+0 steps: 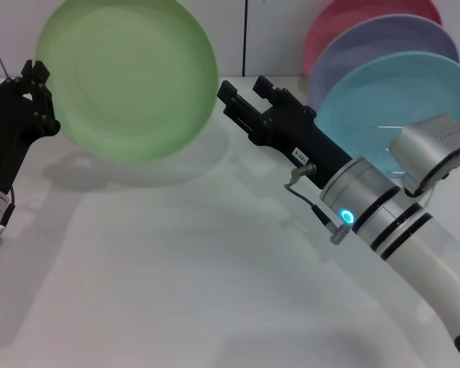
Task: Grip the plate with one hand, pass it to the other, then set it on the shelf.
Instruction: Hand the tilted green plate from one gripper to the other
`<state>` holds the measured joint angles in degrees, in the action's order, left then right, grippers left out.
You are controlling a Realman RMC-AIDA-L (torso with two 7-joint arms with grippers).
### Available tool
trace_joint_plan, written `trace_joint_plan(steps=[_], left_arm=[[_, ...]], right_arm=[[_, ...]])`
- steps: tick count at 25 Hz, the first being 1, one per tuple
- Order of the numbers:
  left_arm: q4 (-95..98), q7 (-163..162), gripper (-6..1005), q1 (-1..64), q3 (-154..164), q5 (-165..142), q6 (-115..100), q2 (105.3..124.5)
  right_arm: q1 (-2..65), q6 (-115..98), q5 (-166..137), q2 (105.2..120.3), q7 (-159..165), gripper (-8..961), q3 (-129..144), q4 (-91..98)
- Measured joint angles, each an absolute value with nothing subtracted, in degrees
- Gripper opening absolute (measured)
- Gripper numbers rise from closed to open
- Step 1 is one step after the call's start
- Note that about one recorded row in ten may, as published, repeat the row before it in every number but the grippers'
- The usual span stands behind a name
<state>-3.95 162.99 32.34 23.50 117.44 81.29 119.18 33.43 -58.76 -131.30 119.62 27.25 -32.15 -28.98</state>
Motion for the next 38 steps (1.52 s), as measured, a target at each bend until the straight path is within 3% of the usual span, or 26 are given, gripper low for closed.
trace_joint_plan(steps=[21, 29, 35, 38], left_arm=[[-5.4, 165.3, 37, 33.5, 23.9, 117.3, 81.7, 119.18], [-5.5, 165.3, 37, 33.6, 23.7, 117.3, 81.6, 119.18], [-5.5, 165.3, 37, 33.7, 23.7, 117.3, 81.6, 119.18], [-5.4, 165.3, 37, 33.7, 23.8, 117.3, 81.6, 119.18]], right_arm=[[36.6, -53.0, -131.3, 119.61, 27.2, 729, -33.8, -29.2], [36.5, -53.0, -131.3, 119.62, 27.2, 672, -33.9, -29.2], [36.3, -53.0, -131.3, 119.62, 27.7, 452, -33.8, -29.2], [36.3, -53.0, -131.3, 119.62, 28.4, 454, -33.8, -29.1]])
